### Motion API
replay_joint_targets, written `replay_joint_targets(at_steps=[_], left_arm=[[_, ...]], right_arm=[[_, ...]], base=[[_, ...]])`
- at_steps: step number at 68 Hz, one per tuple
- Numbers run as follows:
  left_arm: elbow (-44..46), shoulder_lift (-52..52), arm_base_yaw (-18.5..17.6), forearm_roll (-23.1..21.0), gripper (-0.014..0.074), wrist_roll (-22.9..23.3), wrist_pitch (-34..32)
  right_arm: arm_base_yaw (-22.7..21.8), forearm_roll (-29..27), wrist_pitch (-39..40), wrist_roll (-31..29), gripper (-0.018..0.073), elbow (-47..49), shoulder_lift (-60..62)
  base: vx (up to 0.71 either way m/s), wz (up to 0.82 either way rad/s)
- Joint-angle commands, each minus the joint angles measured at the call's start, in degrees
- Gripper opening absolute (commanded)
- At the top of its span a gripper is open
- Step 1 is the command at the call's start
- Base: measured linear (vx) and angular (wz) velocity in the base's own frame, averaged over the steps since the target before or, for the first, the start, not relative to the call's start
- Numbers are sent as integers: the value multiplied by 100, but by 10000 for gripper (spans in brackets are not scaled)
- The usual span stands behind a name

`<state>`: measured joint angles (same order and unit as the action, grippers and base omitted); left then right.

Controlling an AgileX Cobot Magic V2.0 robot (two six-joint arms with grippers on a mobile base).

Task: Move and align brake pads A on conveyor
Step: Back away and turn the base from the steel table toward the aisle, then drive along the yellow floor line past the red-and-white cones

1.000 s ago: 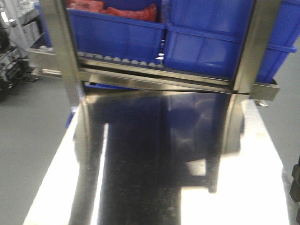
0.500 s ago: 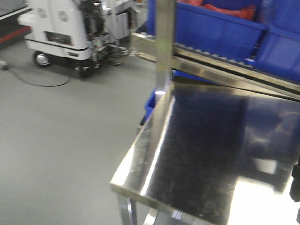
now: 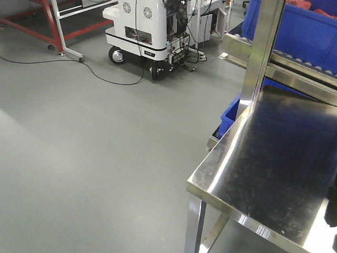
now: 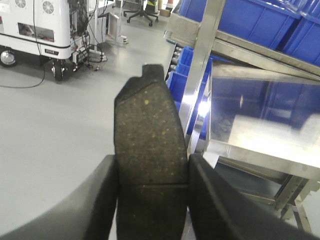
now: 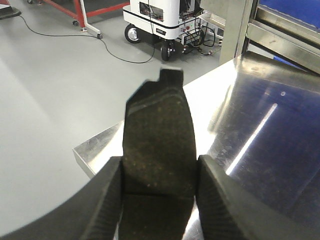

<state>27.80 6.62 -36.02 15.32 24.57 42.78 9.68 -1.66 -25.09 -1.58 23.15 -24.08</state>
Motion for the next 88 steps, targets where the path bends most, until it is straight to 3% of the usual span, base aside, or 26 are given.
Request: replay_joint_targets(at_steps=[1,25,66,88], left_arm=[[147,106,41,12,-6,7,-571],[147,107,3,122,-6,7,-571],[147,107,15,106,-6,7,-571],[147,107,22,106,-6,7,-571]], right_arm=[[-39,20,601,-24,-4,183,-18],[-57,3,588,-24,-4,183,-14],[-37,3,588,-24,-4,183,-14],[-37,3,588,-24,-4,183,-14]], base=[[-1,4],[-2,30],[0,100],[9,61]])
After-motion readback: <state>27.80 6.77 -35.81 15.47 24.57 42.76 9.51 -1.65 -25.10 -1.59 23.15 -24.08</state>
